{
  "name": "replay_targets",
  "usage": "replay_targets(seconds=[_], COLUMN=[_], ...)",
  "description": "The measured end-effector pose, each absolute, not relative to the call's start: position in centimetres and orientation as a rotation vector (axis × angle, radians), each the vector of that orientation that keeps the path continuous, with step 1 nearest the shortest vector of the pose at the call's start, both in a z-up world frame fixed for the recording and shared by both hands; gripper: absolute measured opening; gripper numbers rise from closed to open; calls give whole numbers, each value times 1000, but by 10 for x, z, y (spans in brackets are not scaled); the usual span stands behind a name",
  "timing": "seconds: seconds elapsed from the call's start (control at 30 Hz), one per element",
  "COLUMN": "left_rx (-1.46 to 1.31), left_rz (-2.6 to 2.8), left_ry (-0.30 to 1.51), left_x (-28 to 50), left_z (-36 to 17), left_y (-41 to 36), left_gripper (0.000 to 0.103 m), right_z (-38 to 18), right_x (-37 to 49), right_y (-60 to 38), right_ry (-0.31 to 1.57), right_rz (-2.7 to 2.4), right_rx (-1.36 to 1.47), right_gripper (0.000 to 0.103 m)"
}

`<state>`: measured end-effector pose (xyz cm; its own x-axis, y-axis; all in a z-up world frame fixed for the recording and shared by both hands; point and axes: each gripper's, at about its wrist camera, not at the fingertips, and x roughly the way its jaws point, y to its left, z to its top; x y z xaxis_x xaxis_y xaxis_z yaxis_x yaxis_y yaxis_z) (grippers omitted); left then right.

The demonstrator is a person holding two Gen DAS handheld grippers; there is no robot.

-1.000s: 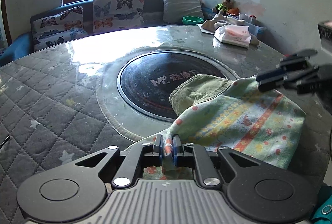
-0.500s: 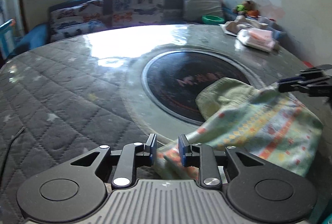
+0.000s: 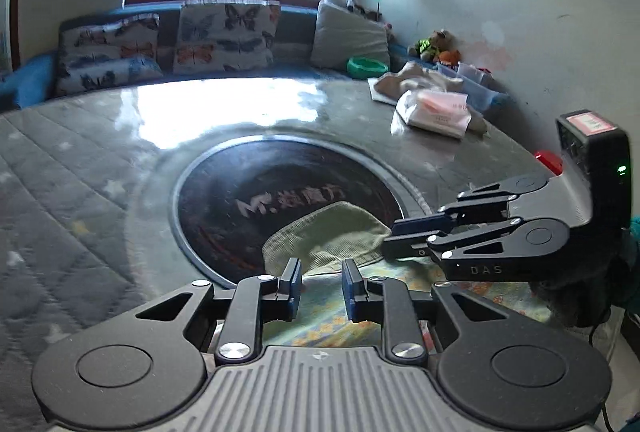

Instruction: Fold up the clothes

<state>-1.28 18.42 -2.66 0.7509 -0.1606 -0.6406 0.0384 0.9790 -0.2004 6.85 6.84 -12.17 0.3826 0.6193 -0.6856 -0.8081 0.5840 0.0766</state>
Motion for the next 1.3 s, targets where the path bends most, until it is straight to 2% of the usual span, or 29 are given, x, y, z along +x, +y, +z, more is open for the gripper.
replay_targets(seconds=[0.33, 0.87, 1.17, 1.3], left_rx=[-196, -143, -144, -137], left_rz=[-70, -90, -52, -49], left_ry=[736, 779, 766, 702], left_x=[-4, 10, 9, -16], left_z=[-34, -47, -47, -30], left_y=[180, 155, 149, 141], left_gripper=[23, 23, 23, 23], right_z=[-99, -109, -112, -102], right_x=[32, -34, -70, -72], right_y=[53, 51, 31, 20], right_ry=[667, 655, 634, 609], right_rz=[1076, 1223, 1239, 1198], right_rx=[-332, -476, -473, -420], right_gripper=[22, 23, 23, 23])
